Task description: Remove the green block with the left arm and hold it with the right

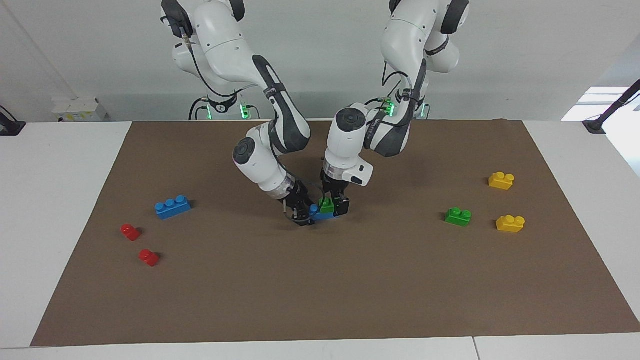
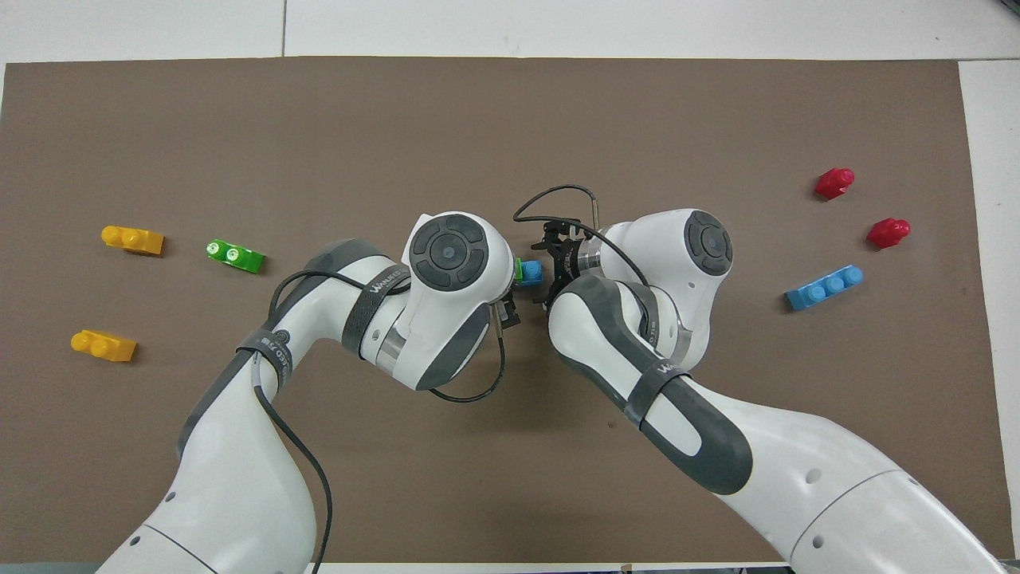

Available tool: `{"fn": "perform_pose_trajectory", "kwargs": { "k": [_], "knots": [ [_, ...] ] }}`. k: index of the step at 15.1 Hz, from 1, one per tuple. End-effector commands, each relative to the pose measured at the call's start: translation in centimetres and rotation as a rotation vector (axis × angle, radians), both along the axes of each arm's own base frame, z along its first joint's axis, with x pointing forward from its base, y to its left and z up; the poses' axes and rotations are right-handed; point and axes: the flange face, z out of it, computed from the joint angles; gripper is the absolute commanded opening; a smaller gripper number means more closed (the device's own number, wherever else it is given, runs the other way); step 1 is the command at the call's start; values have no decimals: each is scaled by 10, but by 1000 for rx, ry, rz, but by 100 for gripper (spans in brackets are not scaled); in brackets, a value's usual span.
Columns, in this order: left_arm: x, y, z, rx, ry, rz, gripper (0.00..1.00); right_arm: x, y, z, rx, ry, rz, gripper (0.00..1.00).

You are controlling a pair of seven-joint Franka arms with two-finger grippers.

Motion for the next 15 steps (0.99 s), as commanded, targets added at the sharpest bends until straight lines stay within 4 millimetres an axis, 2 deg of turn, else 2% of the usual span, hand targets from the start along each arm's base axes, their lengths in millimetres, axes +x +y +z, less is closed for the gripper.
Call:
{"fn": "perform_pose_trajectory", "kwargs": {
  "k": [1,2,3,4,6,9,11,15],
  "knots": [
    [-3,0,-4,9,-23,6,100,-1,-4,-1,10,-7,-28,42],
    [-3,0,-4,9,-23,6,100,-1,-4,-1,10,-7,-25,24],
    [-3,0,-4,9,-23,6,100,-1,-3,0,10,-11,-20,0],
    [-3,0,-4,9,-23,6,83,0,-4,-1,9,-16,-13,0],
    [-7,-5,-4,8,-26,-12,13,0,-5,-1,8,-24,0,0],
    [-8,-8,-3,5,-34,-26,3,1,-7,-1,8,-24,-3,0],
    [-8,-8,-3,5,-34,-28,0,0,-6,-1,8,-24,-1,0],
    [-9,-8,9,9,-42,-44,0,0,-6,-1,6,-26,4,0]
  ]
}}
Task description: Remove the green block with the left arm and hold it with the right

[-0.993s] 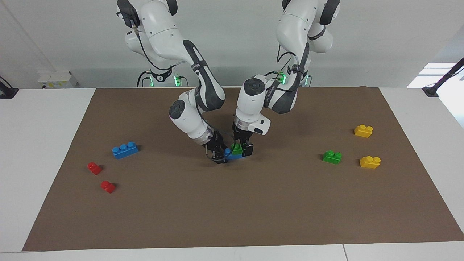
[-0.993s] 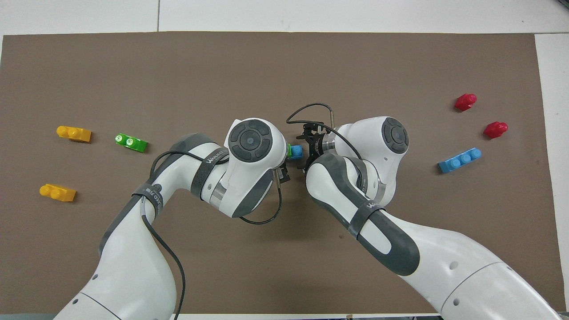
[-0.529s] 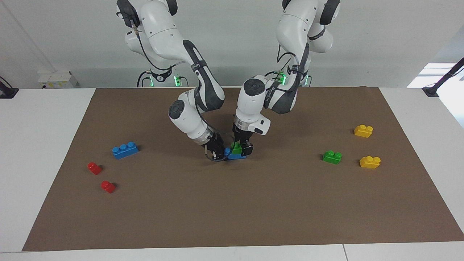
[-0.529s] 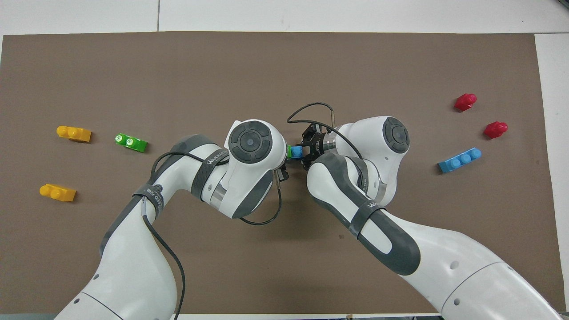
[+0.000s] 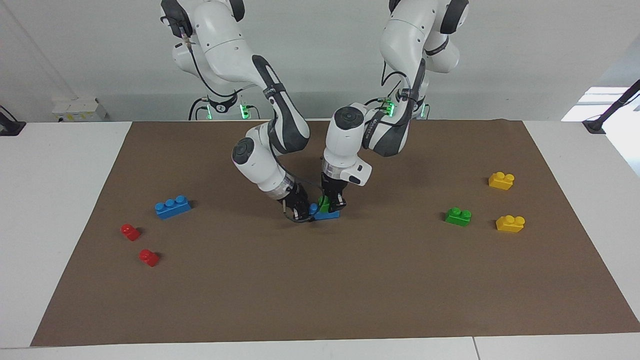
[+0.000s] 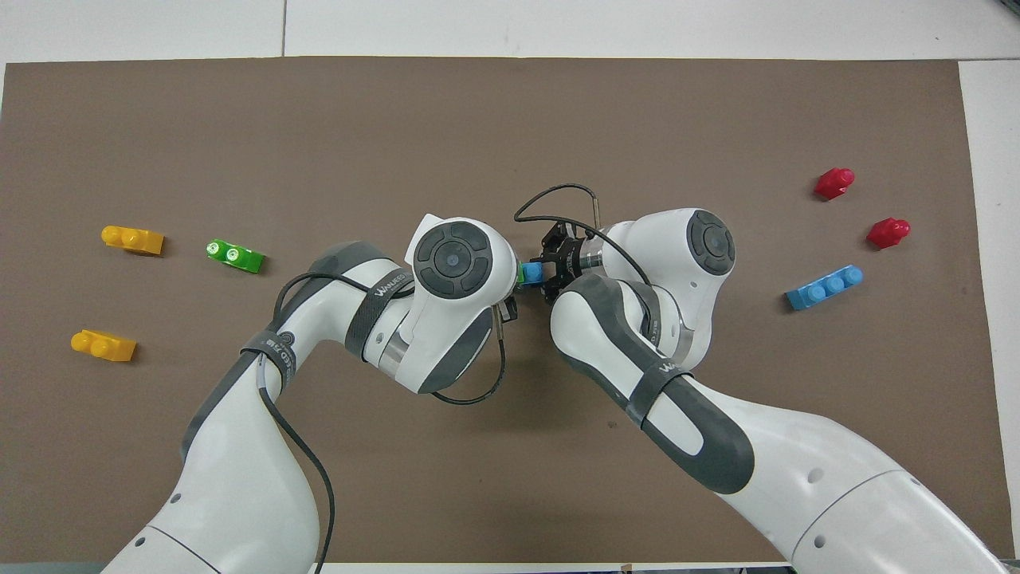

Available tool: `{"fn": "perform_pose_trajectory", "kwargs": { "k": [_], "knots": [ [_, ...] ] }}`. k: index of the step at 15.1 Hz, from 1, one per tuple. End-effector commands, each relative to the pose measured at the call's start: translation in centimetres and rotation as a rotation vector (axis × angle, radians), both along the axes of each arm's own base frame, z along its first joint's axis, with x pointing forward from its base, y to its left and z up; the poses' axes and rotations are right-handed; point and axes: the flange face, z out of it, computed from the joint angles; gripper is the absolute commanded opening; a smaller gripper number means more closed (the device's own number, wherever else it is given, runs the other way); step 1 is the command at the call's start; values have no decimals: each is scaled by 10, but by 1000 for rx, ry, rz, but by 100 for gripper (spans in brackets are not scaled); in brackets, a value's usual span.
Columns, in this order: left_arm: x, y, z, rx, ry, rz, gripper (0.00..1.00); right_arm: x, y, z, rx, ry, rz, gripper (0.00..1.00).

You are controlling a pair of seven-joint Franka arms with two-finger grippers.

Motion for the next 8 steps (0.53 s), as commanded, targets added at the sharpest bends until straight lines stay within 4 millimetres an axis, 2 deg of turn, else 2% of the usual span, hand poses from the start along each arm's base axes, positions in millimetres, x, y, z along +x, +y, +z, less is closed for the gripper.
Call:
{"fn": "perform_pose_trajectory", "kwargs": {
  "k": [1,6,8],
  "knots": [
    [-9,-3,17,6,-12,-6,0,-2,-3,-3,8,-12,-14,0],
    [-17,15,78,16,-17,-9,0,-4,-5,-5,-2,-28,-14,0],
    [-20,37,100,62,14,-82,0,-2,-3,-1,5,-26,-15,0]
  ]
}}
